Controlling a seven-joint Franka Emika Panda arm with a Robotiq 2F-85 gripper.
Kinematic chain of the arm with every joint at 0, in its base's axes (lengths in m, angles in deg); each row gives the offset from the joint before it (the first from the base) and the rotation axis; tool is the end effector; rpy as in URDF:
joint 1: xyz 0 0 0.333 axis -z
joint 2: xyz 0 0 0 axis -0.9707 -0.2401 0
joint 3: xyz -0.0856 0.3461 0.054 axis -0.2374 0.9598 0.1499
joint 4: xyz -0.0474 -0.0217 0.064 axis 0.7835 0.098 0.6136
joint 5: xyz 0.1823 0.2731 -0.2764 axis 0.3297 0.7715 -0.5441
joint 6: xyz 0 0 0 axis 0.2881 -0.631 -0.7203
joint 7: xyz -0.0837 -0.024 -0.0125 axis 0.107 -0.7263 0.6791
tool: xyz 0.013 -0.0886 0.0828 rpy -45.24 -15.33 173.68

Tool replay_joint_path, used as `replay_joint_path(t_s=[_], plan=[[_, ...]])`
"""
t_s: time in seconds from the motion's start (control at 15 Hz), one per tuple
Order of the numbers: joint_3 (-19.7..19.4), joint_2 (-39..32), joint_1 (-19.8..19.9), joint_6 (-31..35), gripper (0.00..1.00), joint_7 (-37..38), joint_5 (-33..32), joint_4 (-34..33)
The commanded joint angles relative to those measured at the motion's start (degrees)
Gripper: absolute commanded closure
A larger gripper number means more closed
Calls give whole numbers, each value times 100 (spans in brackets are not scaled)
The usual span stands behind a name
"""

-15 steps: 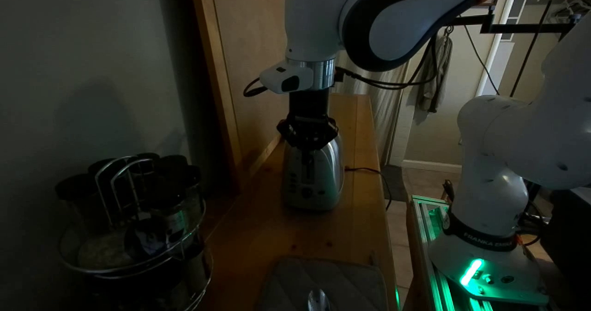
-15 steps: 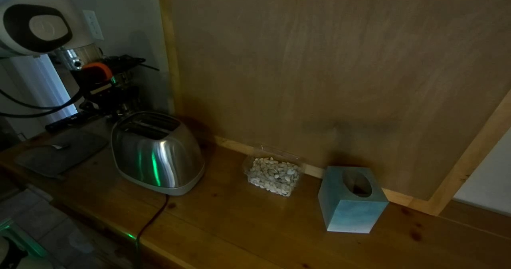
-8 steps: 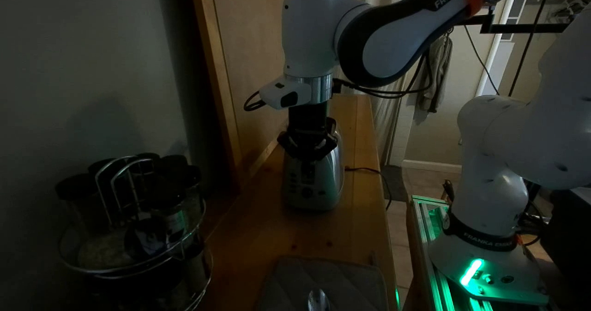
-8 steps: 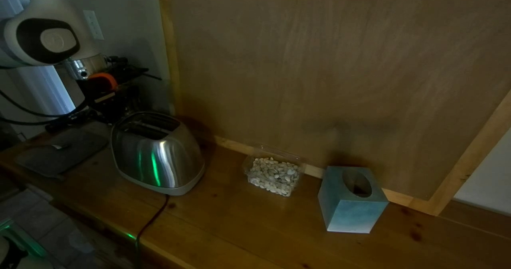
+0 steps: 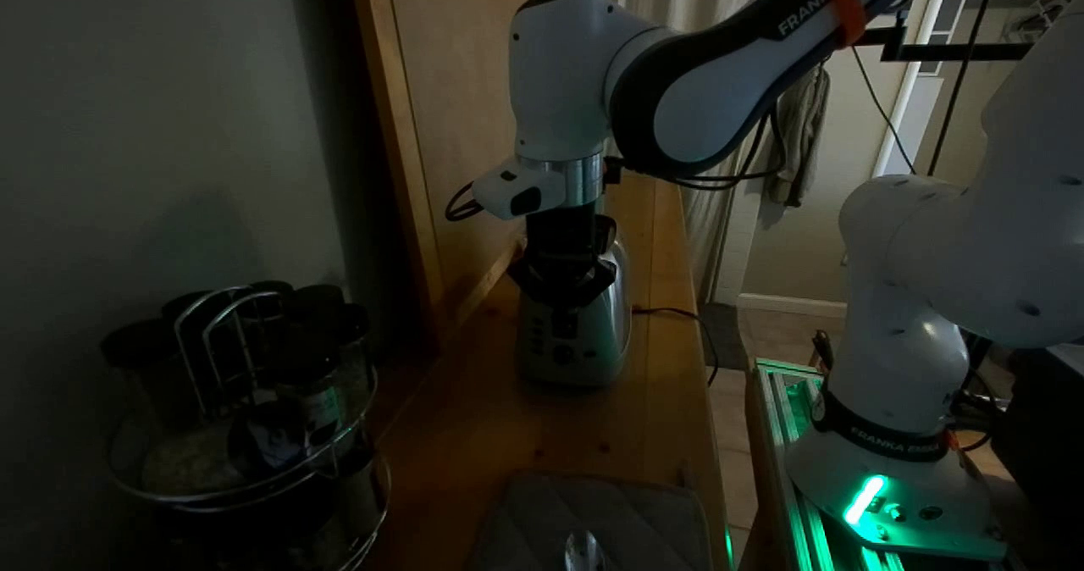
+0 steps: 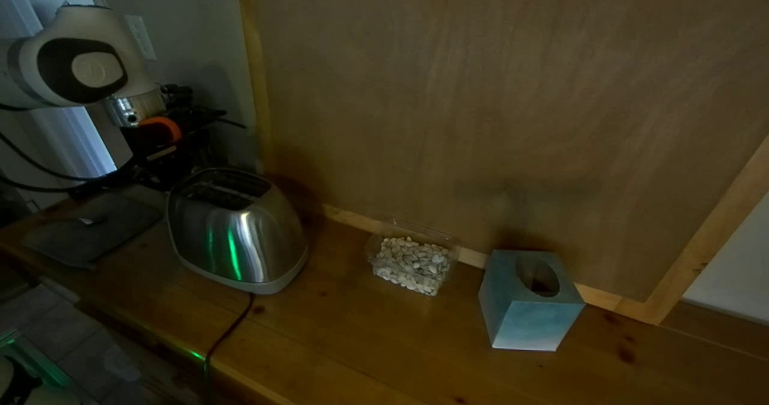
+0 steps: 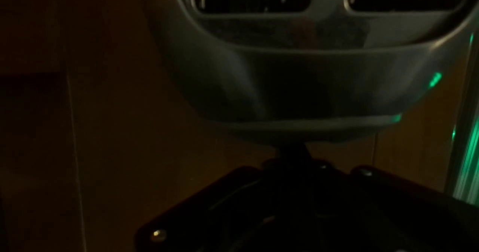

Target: Push the lever of the toaster down

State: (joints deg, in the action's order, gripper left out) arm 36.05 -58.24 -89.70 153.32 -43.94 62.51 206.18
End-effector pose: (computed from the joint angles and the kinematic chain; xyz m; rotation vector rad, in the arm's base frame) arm 0.3937 0.0702 0.3749 2.0580 2.2309 -0.1530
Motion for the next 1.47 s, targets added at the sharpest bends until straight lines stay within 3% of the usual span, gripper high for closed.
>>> replay_joint_path(t_s=[0.0,0.47,1.0,1.07,1.13,1.33,1.4], plan=[[65,-233,85,190,100,-113,131,132],[120,-32,127,-11,100,-35,63,15],[391,419,216,-1065,100,103,-191,-556],[401,462,213,-1150,90,101,-195,-619],[405,511,206,-1206,73,111,-176,-658],[448,642,236,-1273,54,309,-184,-778],[519,661,336,-1250,46,741,-208,-848]])
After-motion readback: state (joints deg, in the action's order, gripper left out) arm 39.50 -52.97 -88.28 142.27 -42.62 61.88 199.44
